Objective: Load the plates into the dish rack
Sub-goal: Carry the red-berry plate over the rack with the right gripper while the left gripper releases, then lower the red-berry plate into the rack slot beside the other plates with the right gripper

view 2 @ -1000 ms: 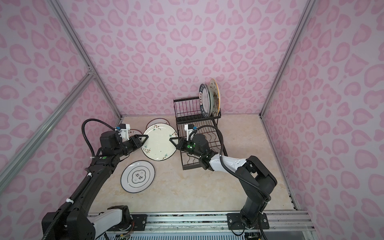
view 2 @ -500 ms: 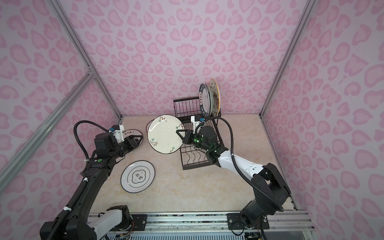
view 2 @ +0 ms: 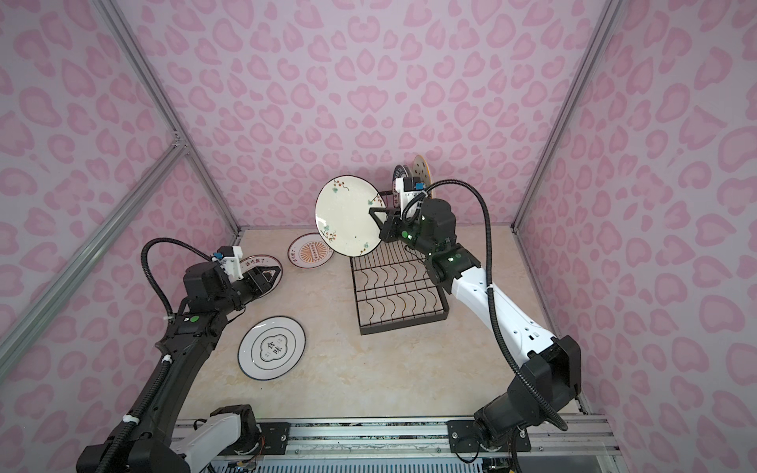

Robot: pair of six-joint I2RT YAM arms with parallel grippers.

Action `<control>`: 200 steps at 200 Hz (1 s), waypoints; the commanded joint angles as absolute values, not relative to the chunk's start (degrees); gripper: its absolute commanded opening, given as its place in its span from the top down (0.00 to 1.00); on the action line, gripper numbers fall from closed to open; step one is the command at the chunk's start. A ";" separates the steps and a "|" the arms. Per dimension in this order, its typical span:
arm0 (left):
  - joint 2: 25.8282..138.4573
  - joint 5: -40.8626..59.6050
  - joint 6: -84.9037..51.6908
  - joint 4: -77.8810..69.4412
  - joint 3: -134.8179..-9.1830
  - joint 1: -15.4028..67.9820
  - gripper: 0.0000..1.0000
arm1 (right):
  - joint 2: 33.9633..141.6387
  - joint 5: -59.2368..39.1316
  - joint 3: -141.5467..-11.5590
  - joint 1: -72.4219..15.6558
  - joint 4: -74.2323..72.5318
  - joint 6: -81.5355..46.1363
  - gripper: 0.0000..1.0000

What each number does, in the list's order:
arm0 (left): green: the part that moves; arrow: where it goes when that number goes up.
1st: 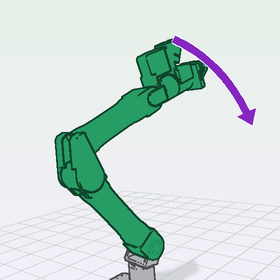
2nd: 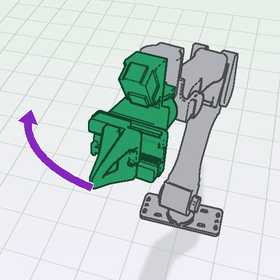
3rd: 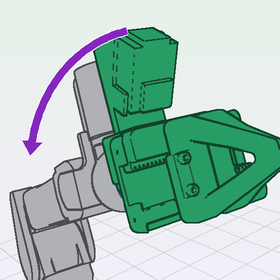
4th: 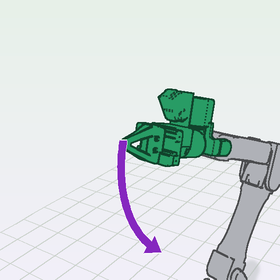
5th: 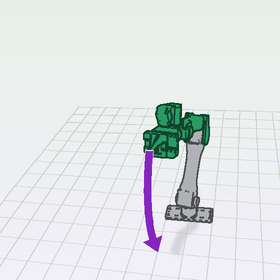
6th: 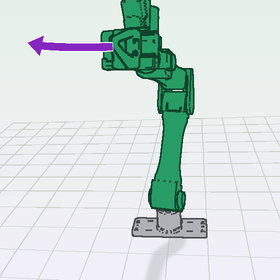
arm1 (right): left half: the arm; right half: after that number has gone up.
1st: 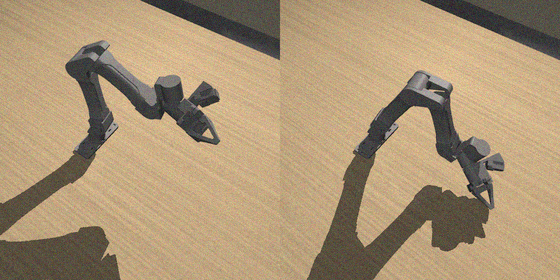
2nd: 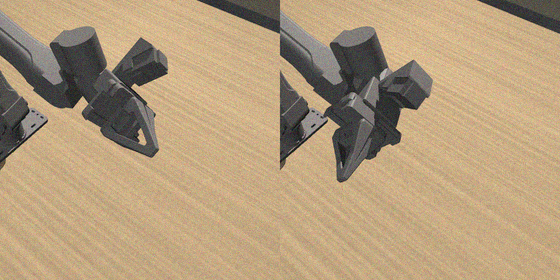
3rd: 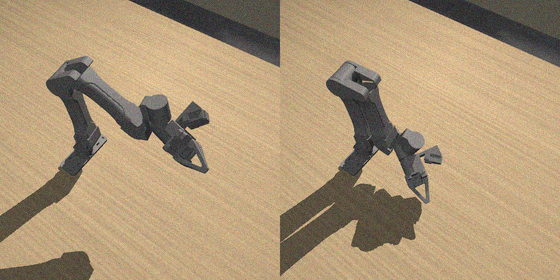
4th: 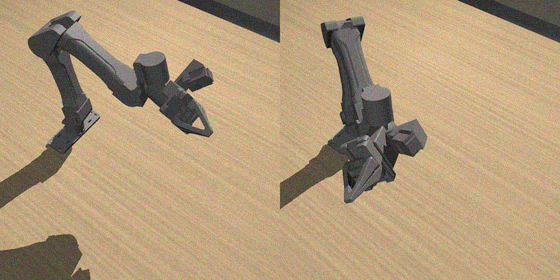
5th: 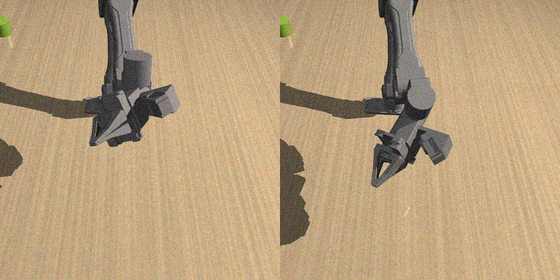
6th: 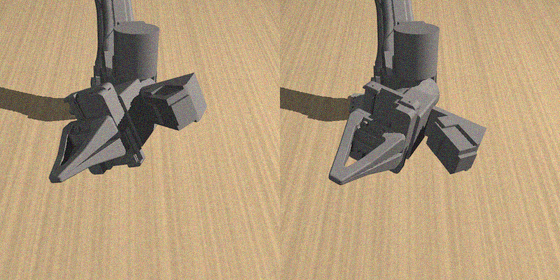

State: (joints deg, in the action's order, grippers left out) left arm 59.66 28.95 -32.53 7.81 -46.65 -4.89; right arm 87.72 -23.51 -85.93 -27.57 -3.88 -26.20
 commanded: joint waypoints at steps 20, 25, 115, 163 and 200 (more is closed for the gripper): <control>58.76 29.46 -32.29 8.20 -46.22 -5.00 0.52 | 90.61 -15.34 -94.56 -26.72 0.96 -16.73 1.00; 58.67 29.73 -32.42 8.09 -46.15 -4.92 0.52 | 90.96 -14.07 -95.44 -26.58 1.41 -16.18 1.00; 57.14 29.22 -31.29 11.11 -46.75 -4.98 0.52 | 97.70 4.80 -105.97 -26.61 3.22 -8.03 1.00; 57.39 29.53 -31.64 10.41 -46.69 -5.01 0.52 | 99.97 11.69 -105.98 -27.71 -0.01 -6.01 1.00; 57.22 30.37 -32.25 9.78 -46.07 -4.96 0.53 | 102.28 18.80 -106.75 -29.93 -2.00 -2.04 1.00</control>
